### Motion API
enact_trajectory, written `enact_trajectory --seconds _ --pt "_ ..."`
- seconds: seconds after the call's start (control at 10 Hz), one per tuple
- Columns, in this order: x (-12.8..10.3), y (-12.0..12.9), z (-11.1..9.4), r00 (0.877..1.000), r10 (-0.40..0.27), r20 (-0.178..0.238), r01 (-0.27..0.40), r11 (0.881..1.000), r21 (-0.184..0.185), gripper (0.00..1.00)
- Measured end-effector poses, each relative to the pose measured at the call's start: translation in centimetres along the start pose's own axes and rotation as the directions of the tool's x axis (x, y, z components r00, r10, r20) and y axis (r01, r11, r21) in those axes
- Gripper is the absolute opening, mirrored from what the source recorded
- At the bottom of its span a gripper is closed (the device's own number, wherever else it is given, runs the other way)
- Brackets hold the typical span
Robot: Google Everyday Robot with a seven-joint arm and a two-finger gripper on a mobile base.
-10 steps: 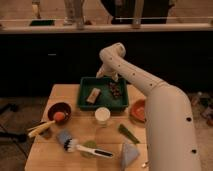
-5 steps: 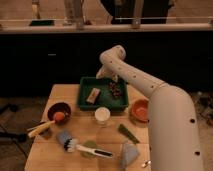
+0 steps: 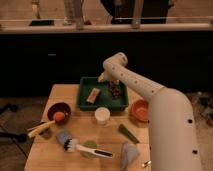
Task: Place grapes in table surface
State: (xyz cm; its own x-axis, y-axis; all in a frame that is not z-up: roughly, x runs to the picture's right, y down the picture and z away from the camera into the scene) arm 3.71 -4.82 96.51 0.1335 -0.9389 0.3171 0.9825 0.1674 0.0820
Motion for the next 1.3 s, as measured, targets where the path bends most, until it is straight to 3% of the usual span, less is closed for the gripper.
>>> enact_trajectory --seconds 0.5,1.3 --pt "-0.1 2.1 2.8 0.999 0.012 0.050 -0.011 1.000 -0.018 0.80" --pt "-1.1 3.5 5.1 0.993 0.042 0.112 -0.041 0.999 -0.012 0.80"
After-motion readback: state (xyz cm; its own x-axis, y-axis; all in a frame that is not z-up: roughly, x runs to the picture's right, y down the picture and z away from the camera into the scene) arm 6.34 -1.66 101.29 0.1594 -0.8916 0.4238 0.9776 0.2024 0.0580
